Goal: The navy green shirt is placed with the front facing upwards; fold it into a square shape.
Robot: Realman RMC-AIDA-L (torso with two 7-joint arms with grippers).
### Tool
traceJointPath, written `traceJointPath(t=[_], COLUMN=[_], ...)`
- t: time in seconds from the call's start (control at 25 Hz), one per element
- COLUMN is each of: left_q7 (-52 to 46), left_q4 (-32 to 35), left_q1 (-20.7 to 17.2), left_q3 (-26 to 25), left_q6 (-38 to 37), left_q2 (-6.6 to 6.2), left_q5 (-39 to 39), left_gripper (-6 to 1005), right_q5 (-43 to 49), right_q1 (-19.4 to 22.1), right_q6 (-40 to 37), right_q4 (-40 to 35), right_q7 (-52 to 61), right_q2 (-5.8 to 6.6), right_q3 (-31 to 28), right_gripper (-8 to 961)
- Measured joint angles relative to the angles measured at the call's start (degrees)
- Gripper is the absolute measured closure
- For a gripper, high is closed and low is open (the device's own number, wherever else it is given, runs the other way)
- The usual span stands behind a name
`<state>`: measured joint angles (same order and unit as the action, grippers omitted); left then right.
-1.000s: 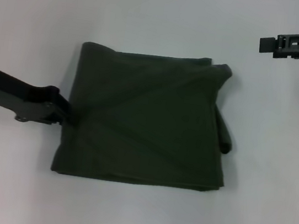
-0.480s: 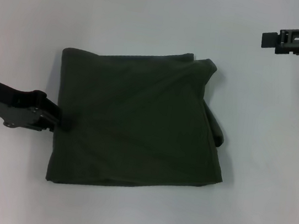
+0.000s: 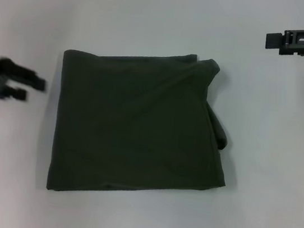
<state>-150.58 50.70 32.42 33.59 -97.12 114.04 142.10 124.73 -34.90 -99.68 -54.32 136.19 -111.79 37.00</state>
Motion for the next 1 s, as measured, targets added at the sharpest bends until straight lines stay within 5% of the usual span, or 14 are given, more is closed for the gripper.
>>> traceJointPath(t=[0.08, 0.24, 0.48, 0.56, 0.6, 0.72, 1.0], left_q7=[3.11, 18.55, 34.8, 42.67, 49.92, 56.05, 70.84], left_q4=[4.12, 7.18, 4.14, 3.8, 3.16, 2.39, -5.96], left_q1=[-1.31, -4.51, -10.42, -12.0, -13.1, -13.78, -15.01], left_q3=[-5.03, -13.73, -2.69, -1.0, -0.92, -0.43, -0.61], left_q6=[-2.39, -15.76, -20.3, -20.23, -19.92, -19.62, -19.31], left_q2=[0.55, 2.21, 4.3, 6.0, 7.82, 9.15, 9.19], left_q5=[-2.58, -20.38, -31.45, -32.36, -32.88, -32.89, -33.21], left_gripper=[452, 417, 416, 415, 415, 414, 409], right_q5=[-0.05, -0.3, -6.96, -10.37, -12.63, -13.29, -13.22], right_q1=[-0.09, -0.21, 1.06, 2.45, 4.26, 5.97, 9.63], right_q6=[0.03, 0.0, -1.51, -2.7, -3.43, -3.47, -2.18], right_q4=[0.0, 0.0, 0.63, 1.45, 1.97, 3.36, 12.57], right_q7=[-0.79, -3.69, -21.07, -32.83, -44.63, -53.97, -68.21], right_q2=[-0.07, -0.61, -2.8, -4.4, -6.53, -7.92, -7.76], right_q3=[0.24, 0.07, -0.17, -0.26, -0.07, 1.14, 4.64], right_gripper=[116, 115, 115, 115, 115, 116, 105])
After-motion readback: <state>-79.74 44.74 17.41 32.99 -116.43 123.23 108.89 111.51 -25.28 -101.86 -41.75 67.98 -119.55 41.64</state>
